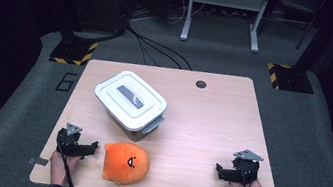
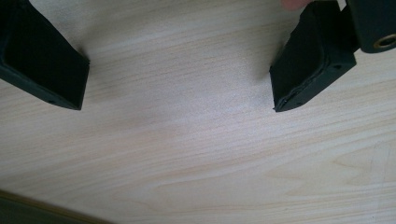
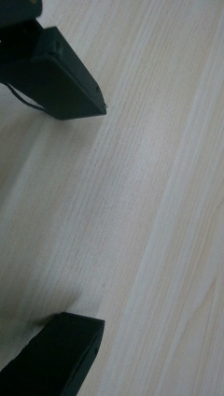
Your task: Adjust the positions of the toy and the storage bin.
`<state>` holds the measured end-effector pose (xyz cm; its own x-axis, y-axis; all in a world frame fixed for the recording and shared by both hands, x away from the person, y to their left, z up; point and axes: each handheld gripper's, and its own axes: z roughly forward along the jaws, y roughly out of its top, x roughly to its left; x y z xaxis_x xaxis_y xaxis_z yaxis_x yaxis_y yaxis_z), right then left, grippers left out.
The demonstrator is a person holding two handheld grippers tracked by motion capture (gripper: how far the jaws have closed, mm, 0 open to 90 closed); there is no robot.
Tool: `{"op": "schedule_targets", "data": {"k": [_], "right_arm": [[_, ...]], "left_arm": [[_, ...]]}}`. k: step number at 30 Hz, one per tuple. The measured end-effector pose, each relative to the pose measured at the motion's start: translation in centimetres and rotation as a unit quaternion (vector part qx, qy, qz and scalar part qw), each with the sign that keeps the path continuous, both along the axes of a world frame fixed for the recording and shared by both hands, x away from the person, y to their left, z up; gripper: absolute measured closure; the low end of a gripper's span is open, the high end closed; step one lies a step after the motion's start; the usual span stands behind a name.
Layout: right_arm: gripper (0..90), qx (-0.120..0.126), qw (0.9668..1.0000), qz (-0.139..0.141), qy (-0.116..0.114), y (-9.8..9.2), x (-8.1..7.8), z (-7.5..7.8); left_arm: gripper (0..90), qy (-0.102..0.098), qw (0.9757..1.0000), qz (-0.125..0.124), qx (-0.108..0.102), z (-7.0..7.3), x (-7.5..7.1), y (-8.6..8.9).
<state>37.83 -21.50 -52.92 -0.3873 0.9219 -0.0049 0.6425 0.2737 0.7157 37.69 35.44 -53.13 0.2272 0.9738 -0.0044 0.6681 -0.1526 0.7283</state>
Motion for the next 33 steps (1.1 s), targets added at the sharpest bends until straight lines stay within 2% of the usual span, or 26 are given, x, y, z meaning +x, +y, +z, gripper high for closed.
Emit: {"op": "schedule_targets", "data": {"k": [6, 8, 13, 14, 17, 23, 26, 33], "right_arm": [[0.7, -0.002, 0.9999, 0.012, 0.003, 0.0, 0.1, 0.1], [0.4, 0.0, 0.9996, 0.029, 0.008, 0.2, 0.0, 0.3], [0.8, 0.01, 0.9992, 0.039, -0.003, 0.7, -0.4, 1.1], [0.9, 0.021, 0.9986, 0.048, -0.011, 1.1, -0.7, 1.5], [0.9, 0.022, 0.9981, 0.056, -0.013, 1.6, -1.0, 1.8], [1.0, 0.029, 0.9953, 0.091, -0.019, 3.4, -1.9, 2.8], [1.0, 0.026, 0.9947, 0.098, -0.018, 3.9, -2.1, 3.1], [1.1, 0.024, 0.9907, 0.132, -0.025, 5.3, -2.5, 4.5]], "left_arm": [[4.5, 0.001, 1.0, 0.004, 0.0, 0.0, 0.0, -0.1], [4.5, 0.001, 1.0, 0.005, 0.0, 0.0, 0.1, -0.1], [4.6, 0.002, 1.0, 0.006, -0.001, 0.0, 0.1, -0.1], [4.6, 0.002, 1.0, 0.006, -0.001, 0.0, 0.1, -0.1], [4.6, 0.002, 1.0, 0.007, -0.001, 0.0, 0.1, -0.1], [4.6, 0.002, 1.0, 0.007, -0.001, 0.0, 0.1, -0.1], [4.6, 0.002, 1.0, 0.007, -0.001, 0.0, 0.1, -0.1], [4.6, 0.002, 1.0, 0.007, -0.001, 0.0, 0.1, -0.1]]}}
